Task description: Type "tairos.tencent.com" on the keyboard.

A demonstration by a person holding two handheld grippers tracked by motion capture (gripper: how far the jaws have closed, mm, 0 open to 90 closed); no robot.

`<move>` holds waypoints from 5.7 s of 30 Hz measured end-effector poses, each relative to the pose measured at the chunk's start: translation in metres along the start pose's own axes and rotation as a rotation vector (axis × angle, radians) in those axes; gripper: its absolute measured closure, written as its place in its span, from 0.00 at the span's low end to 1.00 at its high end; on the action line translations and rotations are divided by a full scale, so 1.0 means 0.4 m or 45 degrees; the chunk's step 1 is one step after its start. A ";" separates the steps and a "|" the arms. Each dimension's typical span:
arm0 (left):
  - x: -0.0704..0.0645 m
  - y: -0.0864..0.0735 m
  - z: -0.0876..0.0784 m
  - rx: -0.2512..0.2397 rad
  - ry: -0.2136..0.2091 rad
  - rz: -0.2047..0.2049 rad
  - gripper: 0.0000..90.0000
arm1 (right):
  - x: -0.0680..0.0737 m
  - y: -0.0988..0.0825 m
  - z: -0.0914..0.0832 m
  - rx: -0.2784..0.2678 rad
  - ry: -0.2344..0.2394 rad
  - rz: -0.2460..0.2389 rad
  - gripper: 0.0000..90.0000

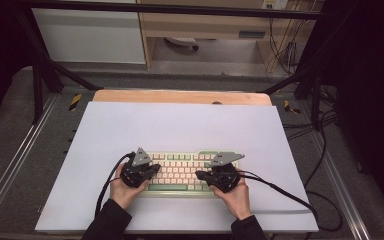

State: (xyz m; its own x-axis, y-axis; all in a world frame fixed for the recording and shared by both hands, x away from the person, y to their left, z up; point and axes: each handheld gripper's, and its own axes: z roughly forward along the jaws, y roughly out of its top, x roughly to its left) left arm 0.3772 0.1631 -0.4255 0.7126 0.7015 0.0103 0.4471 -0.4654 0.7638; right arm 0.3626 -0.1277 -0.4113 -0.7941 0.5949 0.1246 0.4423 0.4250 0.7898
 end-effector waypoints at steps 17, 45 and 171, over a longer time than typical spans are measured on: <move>0.008 -0.018 -0.062 -0.048 -0.026 -0.019 1.00 | 0.001 0.003 -0.001 -0.010 0.003 0.011 1.00; 0.036 -0.082 -0.127 -0.063 -0.015 -0.062 1.00 | 0.008 0.048 0.053 -0.009 -0.008 0.026 1.00; 0.026 -0.064 -0.086 -0.036 -0.030 -0.044 1.00 | -0.003 -0.007 0.009 0.012 -0.011 0.025 1.00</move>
State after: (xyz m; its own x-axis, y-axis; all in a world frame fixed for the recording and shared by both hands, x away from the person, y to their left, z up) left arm 0.3545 0.2006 -0.4226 0.7095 0.7040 -0.0315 0.4568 -0.4254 0.7813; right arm 0.3638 -0.1271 -0.4160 -0.7816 0.6090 0.1350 0.4619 0.4196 0.7814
